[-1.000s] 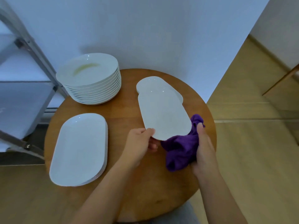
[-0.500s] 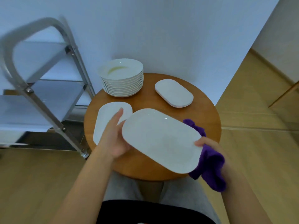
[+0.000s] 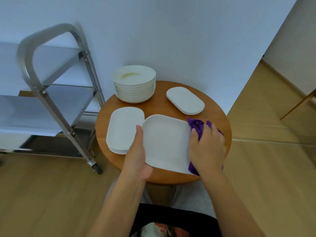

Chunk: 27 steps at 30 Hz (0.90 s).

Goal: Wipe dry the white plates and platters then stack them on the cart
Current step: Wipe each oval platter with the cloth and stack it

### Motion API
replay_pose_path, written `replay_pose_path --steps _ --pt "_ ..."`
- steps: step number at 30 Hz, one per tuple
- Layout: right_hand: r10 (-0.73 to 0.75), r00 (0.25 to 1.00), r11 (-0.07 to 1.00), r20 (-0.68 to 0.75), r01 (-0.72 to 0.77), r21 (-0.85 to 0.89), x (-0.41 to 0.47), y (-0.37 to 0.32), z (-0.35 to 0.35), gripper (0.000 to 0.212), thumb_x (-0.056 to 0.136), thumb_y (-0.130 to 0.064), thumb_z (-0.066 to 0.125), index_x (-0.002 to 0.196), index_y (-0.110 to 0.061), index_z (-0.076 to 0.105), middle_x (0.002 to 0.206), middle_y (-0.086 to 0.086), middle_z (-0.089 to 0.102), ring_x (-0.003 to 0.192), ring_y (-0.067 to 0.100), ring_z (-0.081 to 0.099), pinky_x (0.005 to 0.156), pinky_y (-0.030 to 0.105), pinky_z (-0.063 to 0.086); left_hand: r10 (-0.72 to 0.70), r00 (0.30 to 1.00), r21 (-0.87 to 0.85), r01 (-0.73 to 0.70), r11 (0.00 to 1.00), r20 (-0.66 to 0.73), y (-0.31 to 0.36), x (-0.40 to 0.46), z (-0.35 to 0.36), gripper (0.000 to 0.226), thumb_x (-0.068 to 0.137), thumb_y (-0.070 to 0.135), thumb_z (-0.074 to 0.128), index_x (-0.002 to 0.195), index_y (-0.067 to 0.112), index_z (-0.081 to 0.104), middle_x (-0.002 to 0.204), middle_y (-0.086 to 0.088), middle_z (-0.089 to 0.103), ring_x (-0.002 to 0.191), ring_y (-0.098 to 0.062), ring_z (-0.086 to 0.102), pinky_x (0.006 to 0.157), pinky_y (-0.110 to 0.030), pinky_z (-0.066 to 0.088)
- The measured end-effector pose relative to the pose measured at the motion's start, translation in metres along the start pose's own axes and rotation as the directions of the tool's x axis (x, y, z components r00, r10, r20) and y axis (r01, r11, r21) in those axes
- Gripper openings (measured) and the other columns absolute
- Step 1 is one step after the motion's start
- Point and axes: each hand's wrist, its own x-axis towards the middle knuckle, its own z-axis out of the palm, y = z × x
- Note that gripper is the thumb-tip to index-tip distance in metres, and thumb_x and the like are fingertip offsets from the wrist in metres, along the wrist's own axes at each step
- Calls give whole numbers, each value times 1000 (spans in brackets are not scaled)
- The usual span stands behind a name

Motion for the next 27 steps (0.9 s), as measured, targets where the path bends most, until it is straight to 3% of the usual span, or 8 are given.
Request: replay_pose_path --steps 3,7,11,14,16,20,24,27 --pt "-27 995 999 95 30 -30 -8 -21 11 50 101 -34 36 146 -16 27 154 5 25 141 25 22 110 41 30 35 999 52 -33 998 -34 -11 -3 5 28 88 52 48 100 30 60 90 -3 75 89 -26 69 78 -44 56" --pt "-295 949 955 115 297 2 -29 -49 31 56 100 -37 34 149 -16 20 157 5 19 143 24 18 111 39 28 3 1000 119 -7 993 31 -26 -9 2 49 87 60 40 118 28 59 109 -7 70 103 -27 65 88 -45 53" --pt "-465 873 882 148 443 162 -33 -58 36 53 99 -38 35 148 -20 28 156 -1 25 142 18 22 111 32 22 127 988 65 -132 989 84 -23 -14 -1 58 73 65 46 118 30 58 109 -1 71 104 -23 65 85 -39 55" --pt "-553 821 821 141 508 259 -44 -56 34 45 96 -35 43 139 -23 45 145 -7 45 132 10 40 105 22 26 160 987 25 -161 987 27 -20 -15 -2 70 59 67 51 115 26 59 107 -2 72 102 -22 65 85 -37 54" --pt "-584 802 801 123 546 246 -54 -59 35 40 94 -38 45 131 -26 55 134 -11 55 123 5 48 106 21 26 168 986 -24 -168 985 -13 -17 -13 -5 72 60 70 49 113 23 60 102 -4 72 95 -22 68 77 -35 57" --pt "-684 728 707 49 645 288 -60 -49 24 32 85 -31 57 112 -17 69 113 -3 69 106 13 62 95 27 43 217 975 -125 -220 967 -39 -11 -10 -7 41 69 52 61 92 18 65 74 -3 73 64 -16 71 49 -27 55" --pt "-701 712 666 -39 673 322 -58 -39 11 27 81 -33 53 92 -19 73 92 -6 73 84 8 66 77 19 52 182 982 -142 -188 972 -55 -10 -13 -5 15 74 26 68 84 16 65 65 -3 72 57 -18 70 45 -28 54" --pt "-748 659 618 -78 735 280 -56 -26 12 28 82 -32 52 94 -16 73 98 -2 73 90 11 66 75 25 56 201 978 -147 -208 967 -61 -6 -12 -3 10 81 21 63 90 17 61 66 -2 73 58 -17 70 47 -30 55"
